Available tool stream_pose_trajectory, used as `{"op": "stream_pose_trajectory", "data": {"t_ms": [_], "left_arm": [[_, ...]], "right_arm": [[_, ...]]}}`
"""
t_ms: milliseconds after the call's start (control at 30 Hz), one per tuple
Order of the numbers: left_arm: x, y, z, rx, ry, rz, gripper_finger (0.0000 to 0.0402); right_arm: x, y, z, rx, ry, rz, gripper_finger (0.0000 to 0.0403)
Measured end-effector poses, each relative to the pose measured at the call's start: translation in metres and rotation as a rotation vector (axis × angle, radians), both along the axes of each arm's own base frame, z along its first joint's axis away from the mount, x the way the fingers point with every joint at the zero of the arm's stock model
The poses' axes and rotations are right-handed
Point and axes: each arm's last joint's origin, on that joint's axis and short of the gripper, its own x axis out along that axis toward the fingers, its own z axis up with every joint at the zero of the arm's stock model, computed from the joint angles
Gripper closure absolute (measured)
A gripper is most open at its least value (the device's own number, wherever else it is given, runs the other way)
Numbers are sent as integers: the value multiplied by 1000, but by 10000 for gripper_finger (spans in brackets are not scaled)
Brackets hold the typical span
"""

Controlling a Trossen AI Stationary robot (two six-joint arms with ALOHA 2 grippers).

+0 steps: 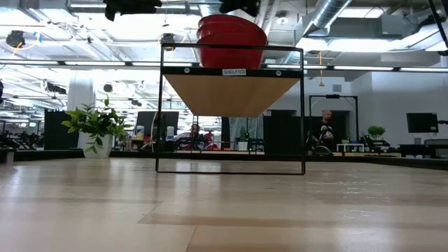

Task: Pick & Place Mini bowls
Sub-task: Stack the red patterned bowl on top of the red patterned bowls on the shelf

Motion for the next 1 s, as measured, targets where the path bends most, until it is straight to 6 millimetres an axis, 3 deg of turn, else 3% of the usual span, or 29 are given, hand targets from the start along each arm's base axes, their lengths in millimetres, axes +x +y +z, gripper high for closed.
{"op": "stream_pose_trajectory", "data": {"t_ms": [567, 800, 1000], "left_arm": [[0, 0, 1, 9, -7, 0, 270], [0, 0, 1, 10, -10, 0, 270], [0, 0, 2, 10, -11, -1, 270]], "right_arm": [[34, -10, -19, 88, -105, 97, 296], [40, -10, -32, 93, -59, 95, 296], [38, -15, -28, 97, -68, 73, 296]]}}
